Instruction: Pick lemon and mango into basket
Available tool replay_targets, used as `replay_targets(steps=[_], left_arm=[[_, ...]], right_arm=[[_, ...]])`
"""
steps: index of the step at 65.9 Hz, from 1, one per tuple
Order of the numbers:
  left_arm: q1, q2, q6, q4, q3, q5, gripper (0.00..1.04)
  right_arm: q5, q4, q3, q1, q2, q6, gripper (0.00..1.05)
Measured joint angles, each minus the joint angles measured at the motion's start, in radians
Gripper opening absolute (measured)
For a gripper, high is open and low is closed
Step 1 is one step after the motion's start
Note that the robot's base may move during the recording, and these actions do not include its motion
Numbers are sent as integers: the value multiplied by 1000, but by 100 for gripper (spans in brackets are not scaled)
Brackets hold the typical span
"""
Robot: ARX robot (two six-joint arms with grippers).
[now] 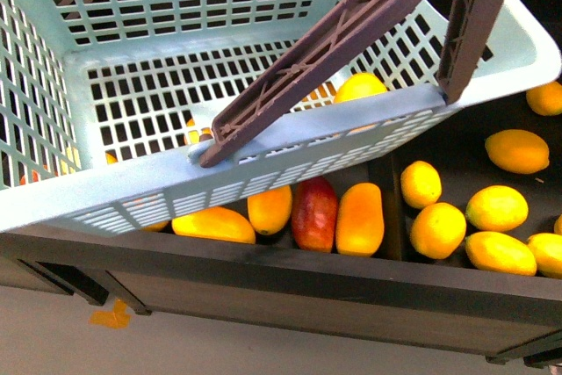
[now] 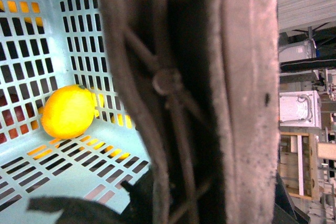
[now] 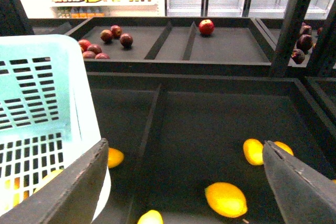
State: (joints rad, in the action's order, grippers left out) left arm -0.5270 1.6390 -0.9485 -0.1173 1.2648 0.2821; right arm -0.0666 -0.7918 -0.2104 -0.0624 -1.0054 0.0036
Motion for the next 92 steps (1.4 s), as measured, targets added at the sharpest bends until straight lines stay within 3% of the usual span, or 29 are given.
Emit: replay_targets(steps=[66, 70, 73, 77, 84, 92], left_arm=[[30, 1, 25, 0, 2, -51, 14], [26, 2, 18, 0, 2, -40, 14], [21, 2, 13, 0, 2, -33, 14], [15, 1, 13, 0, 2, -23, 14], [13, 2, 7, 0, 3, -12, 14], [9, 1, 4, 0, 3, -11, 14]], right_arm=[[0, 5, 2, -3, -1, 0, 96], [-136, 278, -88, -8, -12, 103, 96], [-196, 516, -191, 35, -56, 168, 96], [-142, 655, -251, 111, -133, 168, 96], [-31, 604, -272, 225, -302, 74, 96], [55, 537, -332, 319, -536, -172, 96]])
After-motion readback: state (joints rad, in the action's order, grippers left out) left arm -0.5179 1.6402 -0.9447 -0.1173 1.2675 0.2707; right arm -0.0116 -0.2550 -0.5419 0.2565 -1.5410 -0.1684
